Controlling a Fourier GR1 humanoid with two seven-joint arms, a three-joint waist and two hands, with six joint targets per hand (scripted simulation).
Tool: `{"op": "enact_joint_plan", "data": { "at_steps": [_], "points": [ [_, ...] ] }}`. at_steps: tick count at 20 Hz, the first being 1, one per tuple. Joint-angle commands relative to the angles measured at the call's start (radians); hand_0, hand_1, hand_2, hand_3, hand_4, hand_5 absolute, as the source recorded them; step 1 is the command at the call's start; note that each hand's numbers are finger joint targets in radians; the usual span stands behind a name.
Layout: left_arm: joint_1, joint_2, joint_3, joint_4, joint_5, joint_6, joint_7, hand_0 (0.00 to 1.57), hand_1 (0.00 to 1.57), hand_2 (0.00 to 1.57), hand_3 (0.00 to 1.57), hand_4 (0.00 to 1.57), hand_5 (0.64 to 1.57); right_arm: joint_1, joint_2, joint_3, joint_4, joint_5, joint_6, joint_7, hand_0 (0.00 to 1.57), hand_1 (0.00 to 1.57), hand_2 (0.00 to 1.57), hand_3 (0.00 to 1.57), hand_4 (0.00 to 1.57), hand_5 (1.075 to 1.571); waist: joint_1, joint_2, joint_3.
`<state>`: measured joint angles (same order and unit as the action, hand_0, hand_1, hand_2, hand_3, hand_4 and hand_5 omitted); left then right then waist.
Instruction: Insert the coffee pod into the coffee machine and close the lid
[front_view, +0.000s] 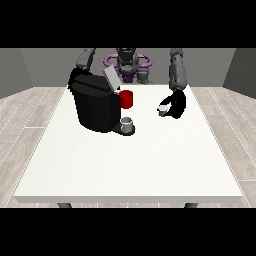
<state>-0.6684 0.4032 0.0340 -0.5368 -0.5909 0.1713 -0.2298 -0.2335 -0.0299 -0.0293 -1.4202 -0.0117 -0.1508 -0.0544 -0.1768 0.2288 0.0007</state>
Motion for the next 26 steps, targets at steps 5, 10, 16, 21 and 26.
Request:
{"op": "enact_joint_plan", "data": {
  "at_steps": [5, 10, 16, 21, 26],
  "points": [
    [-0.086, 0.008, -0.011, -0.027, -0.008, -0.089, -0.051, 1.47, 1.47, 1.47, 1.41, 0.61, 1.571, 0.004, 0.009, -0.017, 0.047, -0.025, 0.011, -0.011, 0.0, 0.0, 0.0, 0.0, 0.46, 1.571, 0.008, -0.038, -0.0004],
    [-0.138, -0.012, -0.034, -0.077, -0.002, -0.197, -0.038, 1.34, 1.34, 1.4, 1.36, 0.59, 1.571, 0.037, 0.029, 0.014, 0.11, 0.005, -0.041, -0.025, 0.0, 0.0, 0.0, 0.0, 0.47, 1.571, 0.043, -0.123, -0.0003],
    [-0.216, 0.028, -0.003, -0.085, 0.008, -0.262, -0.016, 1.23, 1.23, 1.32, 1.29, 0.57, 1.571, 0.027, 0.006, 0.005, 0.095, -0.021, 0.035, -0.007, 0.0, 0.0, 0.0, 0.0, 0.49, 1.571, -0.012, -0.118, -0.0006],
    [-0.251, 0.029, -0.002, -0.122, -0.007, -0.291, 0.021, 1.25, 1.25, 1.33, 1.29, 0.57, 1.571, 0.011, -0.013, -0.046, 0.154, -0.069, 0.066, -0.103, 0.0, 0.0, 0.0, 0.0, 0.5, 1.571, 0.006, -0.098, -0.0003],
    [-0.268, 0.006, 0.024, -0.138, 0.001, -0.282, 0.031, 1.25, 1.25, 1.33, 1.28, 0.54, 1.571, -0.024, -0.012, -0.047, 0.14, -0.062, 0.041, -0.069, 0.0, 0.0, 0.0, 0.0, 0.52, 1.571, 0.0, -0.095, -0.0006]
  ]
}}
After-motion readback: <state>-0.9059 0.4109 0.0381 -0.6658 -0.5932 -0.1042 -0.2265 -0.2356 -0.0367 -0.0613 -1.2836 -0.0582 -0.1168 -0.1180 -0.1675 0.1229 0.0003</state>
